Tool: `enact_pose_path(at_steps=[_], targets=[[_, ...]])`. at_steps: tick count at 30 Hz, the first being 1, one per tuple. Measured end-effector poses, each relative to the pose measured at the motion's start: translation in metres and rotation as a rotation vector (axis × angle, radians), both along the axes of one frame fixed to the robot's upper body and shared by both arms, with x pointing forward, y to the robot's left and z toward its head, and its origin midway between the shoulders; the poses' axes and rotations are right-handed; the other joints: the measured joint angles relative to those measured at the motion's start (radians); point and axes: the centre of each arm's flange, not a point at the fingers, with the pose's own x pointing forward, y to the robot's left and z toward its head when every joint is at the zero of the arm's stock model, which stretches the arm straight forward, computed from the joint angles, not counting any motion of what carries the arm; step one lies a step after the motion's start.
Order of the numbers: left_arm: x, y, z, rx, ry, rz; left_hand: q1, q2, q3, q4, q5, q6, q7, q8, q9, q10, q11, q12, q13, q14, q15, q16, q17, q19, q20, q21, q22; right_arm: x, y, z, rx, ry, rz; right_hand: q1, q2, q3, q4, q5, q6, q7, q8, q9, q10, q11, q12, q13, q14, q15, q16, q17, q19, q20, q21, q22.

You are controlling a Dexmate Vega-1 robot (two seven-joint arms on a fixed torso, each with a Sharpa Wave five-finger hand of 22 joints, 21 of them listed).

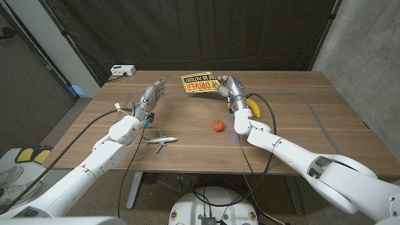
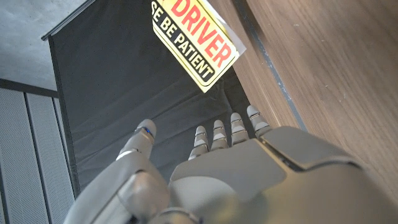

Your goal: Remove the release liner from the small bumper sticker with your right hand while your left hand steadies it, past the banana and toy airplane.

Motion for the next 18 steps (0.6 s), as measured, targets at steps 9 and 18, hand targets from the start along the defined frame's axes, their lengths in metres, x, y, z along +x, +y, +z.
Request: enact_pose_path(at_steps=[9,18], targets=[[-0.001,0.000,0.000,0.088,0.006,0.010,0.108,0.027,0.022,-0.063,0.000,0.069,-0.036,0.026,0.005,0.045,-0.009,0.021,0.015,0.058,-0.021,0.025,0.015,0.045,0.003,0.001,0.007,-0.007,-0.011,-0.002,0.160,0.020,0.111,-0.005,0.005,-0.004,0.004,-0.004,0.004,0.004,-0.008,0.000,0.000,0.000,0.000,0.005,0.000,0.000,0.000,0.005,0.000,0.000,0.005,0.000],[-0.004,0.003,0.004,0.161,-0.018,0.106,0.288,0.037,0.010,-0.086,0.000,0.186,-0.100,0.058,0.009,0.154,-0.064,0.087,0.054,0.169,-0.077,0.098,0.063,0.129,-0.009,0.036,0.014,-0.013,-0.021,-0.003,0.285,0.020,0.214,-0.006,0.006,-0.008,0.008,-0.012,0.005,0.006,-0.014,0.000,0.004,0.004,0.000,0.005,0.000,0.000,0.000,0.009,0.000,0.000,0.014,0.000]])
